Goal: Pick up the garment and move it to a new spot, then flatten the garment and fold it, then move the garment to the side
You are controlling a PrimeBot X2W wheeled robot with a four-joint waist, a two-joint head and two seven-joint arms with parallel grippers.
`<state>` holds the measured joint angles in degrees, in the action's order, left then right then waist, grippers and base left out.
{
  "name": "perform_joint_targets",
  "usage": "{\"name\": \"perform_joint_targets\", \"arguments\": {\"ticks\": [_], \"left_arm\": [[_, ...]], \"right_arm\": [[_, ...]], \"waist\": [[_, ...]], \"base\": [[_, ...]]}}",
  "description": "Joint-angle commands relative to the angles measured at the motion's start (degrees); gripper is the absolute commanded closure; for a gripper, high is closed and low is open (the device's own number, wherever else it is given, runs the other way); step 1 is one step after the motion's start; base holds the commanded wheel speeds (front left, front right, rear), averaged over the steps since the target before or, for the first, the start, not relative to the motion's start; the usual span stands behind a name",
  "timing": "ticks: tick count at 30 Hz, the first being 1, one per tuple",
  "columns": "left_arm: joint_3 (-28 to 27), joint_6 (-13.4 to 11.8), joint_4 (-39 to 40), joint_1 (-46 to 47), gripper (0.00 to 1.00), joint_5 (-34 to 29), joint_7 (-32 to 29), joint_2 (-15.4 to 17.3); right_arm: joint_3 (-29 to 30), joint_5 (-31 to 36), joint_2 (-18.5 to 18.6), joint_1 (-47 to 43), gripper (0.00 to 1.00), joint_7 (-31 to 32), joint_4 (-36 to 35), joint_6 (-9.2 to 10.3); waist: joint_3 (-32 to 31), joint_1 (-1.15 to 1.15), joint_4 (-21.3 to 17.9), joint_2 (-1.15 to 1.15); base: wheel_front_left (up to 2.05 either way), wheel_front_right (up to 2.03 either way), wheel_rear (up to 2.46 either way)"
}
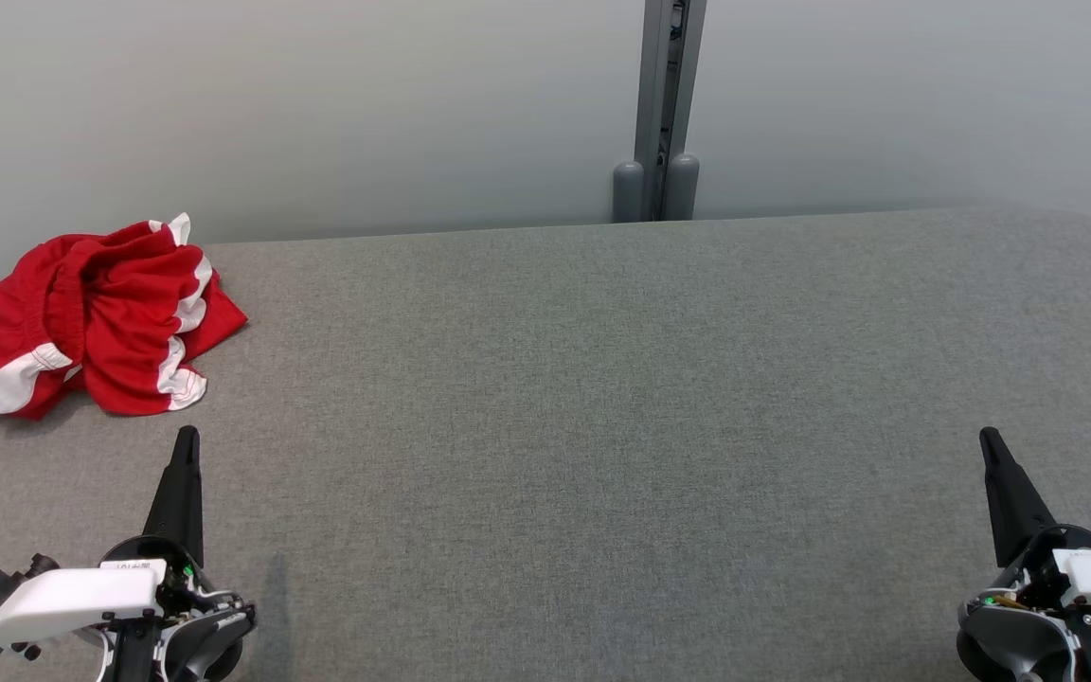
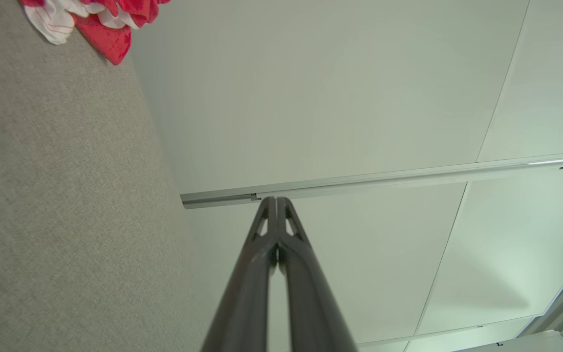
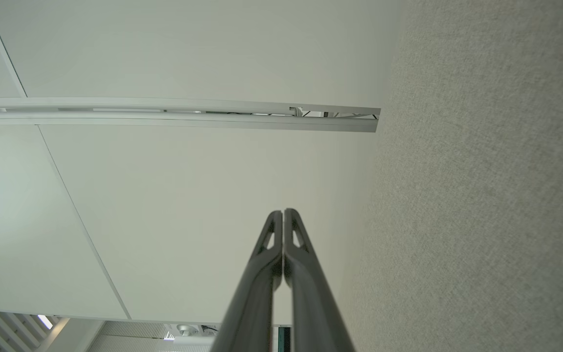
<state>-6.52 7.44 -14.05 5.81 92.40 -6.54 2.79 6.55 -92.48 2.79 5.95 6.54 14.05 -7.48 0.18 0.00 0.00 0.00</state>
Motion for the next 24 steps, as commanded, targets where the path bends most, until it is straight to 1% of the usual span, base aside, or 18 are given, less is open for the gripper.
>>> {"name": "perform_joint_targets", "arguments": {"ticks": [1,9,10,11,12,13,24], "left_arm": [[-0.1,0.3,0.0,1.0,1.0,0.0,-0.1,0.2],[-0.1,0.3,0.0,1.0,1.0,0.0,-0.1,0.2],[0.0,0.0,-0.1,-0.1,0.0,0.0,0.0,0.0],[0.1,0.0,-0.4,-0.4,1.0,0.0,0.1,-0.2],[0.2,0.0,-1.0,-1.0,1.0,0.0,0.1,-0.3],[0.3,0.0,-1.5,-1.7,0.0,0.0,0.1,-0.6],[2.5,-0.1,-0.4,-2.7,0.0,-2.2,3.3,-0.4]], "right_arm": [[0.0,0.2,0.2,0.5,1.0,0.1,-0.1,-0.03],[0.0,0.2,0.2,0.5,1.0,0.1,-0.1,-0.03],[0.0,0.0,0.0,-0.1,0.0,0.0,0.2,0.0],[-0.1,0.0,-0.2,-0.4,1.0,-0.1,0.4,0.01],[-0.1,0.0,-0.4,-0.9,1.0,-0.1,1.0,0.03],[-0.2,0.0,-0.7,-1.5,0.0,-0.1,1.6,0.08],[-2.2,2.3,-0.5,-1.9,0.0,-3.3,1.2,0.06]], "waist": [[0.0,0.0,0.0,0.0],[0.0,0.0,0.0,0.0],[0.0,0.0,0.0,0.0],[0.0,0.0,0.0,0.0],[0.0,0.0,0.0,0.0],[0.0,0.0,0.0,0.0],[0.0,0.0,0.0,0.0]], "base": [[0.0,0.0,0.0],[0.0,0.0,0.0],[0.0,0.0,0.0],[0.0,0.0,0.0],[0.0,0.0,0.0],[0.0,0.0,0.0],[0.0,0.0,0.0]]}}
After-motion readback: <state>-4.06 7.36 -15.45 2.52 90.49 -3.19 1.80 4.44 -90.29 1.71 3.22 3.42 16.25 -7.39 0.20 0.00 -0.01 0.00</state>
